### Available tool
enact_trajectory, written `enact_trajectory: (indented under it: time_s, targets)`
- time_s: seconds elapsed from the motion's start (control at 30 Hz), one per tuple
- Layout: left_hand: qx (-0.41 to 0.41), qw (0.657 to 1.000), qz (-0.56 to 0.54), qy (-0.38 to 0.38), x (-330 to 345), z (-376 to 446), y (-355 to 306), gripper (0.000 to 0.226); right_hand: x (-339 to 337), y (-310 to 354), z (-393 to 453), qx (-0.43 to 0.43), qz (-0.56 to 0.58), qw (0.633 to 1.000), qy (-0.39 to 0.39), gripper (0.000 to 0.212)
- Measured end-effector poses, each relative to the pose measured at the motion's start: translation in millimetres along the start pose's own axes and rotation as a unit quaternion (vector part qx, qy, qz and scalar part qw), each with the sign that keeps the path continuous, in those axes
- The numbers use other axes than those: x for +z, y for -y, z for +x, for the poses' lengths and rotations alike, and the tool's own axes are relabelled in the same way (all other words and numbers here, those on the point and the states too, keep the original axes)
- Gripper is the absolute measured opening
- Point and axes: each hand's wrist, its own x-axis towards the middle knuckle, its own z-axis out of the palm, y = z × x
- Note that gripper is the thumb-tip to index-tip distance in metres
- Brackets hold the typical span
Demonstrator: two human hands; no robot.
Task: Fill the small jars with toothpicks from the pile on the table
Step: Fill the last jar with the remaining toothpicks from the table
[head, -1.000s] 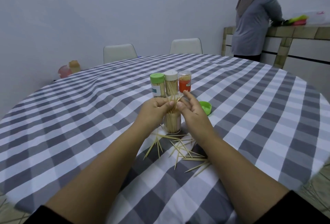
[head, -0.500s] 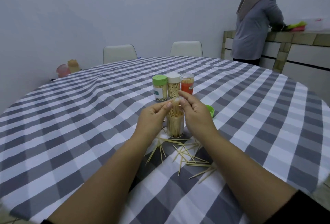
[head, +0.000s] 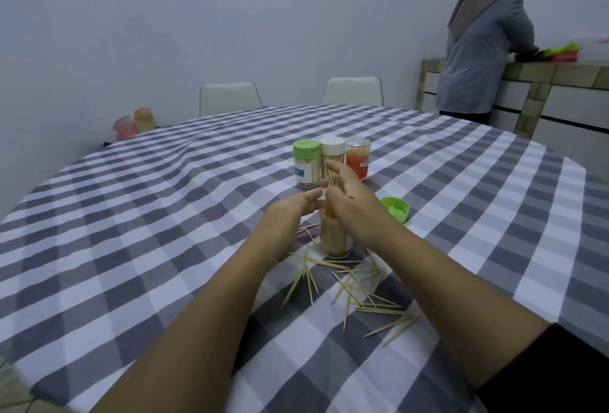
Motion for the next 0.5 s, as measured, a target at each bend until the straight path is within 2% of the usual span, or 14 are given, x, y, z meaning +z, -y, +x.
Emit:
enact_trajectory:
  time_s: [0.03,0.13,0.27,0.33,0.5]
  targets:
    - [0.009,1.000,0.012,0.000,-1,2,0,0.032,2,-1,0,-0.024,-0.034,0.999,0.002,0.047]
    - [0.028,0.993,0.101,0.046,-7,2,9,0.062,8,-7,-1,-0.071,-0.068,0.994,-0.049,0.038]
    - [0.018,0.989,0.146,0.031,-13,8,13,0.088,7,-14,1,-0.014,-0.008,0.992,-0.123,0.031]
    - [0.024,0.987,0.153,0.031,-11,6,13,0.091,6,-14,-1,-0.016,-0.007,0.993,-0.118,0.030]
    - [0.071,0.976,0.206,0.016,-1,6,15,0.078,-3,-15,-5,-0.047,-0.038,0.996,-0.070,0.033]
